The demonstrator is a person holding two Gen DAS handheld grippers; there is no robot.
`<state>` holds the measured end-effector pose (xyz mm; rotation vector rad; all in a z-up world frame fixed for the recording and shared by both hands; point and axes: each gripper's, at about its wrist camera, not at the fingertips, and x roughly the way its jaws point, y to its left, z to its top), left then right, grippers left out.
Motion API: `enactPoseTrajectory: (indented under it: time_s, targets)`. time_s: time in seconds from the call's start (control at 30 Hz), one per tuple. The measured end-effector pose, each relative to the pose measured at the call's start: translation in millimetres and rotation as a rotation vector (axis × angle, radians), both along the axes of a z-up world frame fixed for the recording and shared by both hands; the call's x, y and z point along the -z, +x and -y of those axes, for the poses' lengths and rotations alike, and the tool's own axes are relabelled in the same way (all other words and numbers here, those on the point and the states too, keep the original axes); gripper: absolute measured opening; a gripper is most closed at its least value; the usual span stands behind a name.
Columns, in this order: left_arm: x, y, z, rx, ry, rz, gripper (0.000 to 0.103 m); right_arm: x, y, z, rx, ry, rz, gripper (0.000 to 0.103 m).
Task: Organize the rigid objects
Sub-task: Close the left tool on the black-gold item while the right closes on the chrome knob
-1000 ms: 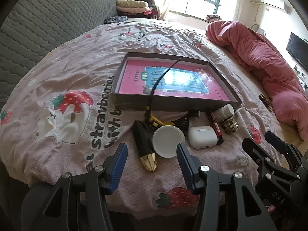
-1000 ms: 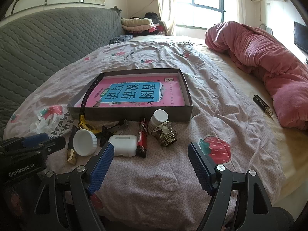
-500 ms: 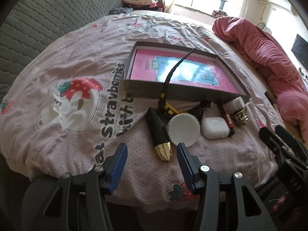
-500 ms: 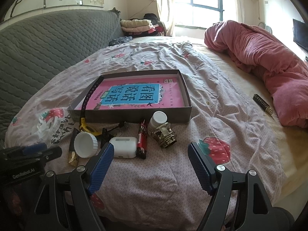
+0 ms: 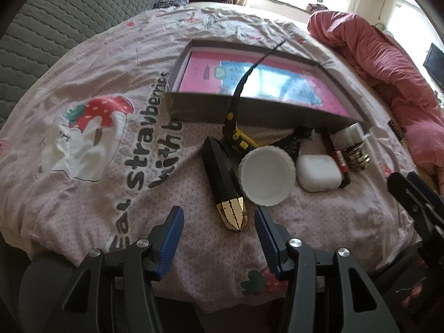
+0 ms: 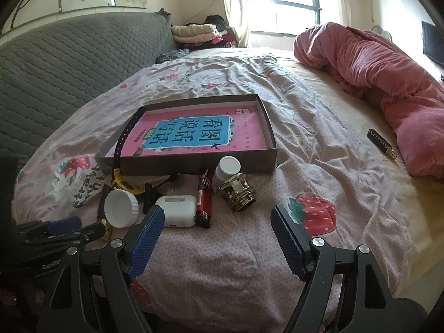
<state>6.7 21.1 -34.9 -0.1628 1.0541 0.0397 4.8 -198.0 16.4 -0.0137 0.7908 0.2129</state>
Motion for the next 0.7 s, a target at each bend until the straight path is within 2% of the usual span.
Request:
enactPoseTrajectory:
  time_s: [0.1,0.27,0.47,0.7]
  targets:
    - [8.8,5.1,3.4,0.002,0.014,-0.020,0.053,4.2,3.3,0.4,0.001,-0.010,-0.011,0.080]
    - [12.4,10.3,5.2,0.002,0.032,-0.009,0.053,15.1,13.6,3.7,0.027,-0.036,-0.051,0.080]
    - [13.2,15.6,-2.1,-0.011,0.017,0.000,0.053,25.6,23.5,11.8,0.060,-0.022,-0.100,0.080]
    - [15.0,25.0,-11.0,-0.014,-0.009,0.009,0.053,28.5,34.2,19.2,0.091,-0.044,-0.105,0.080]
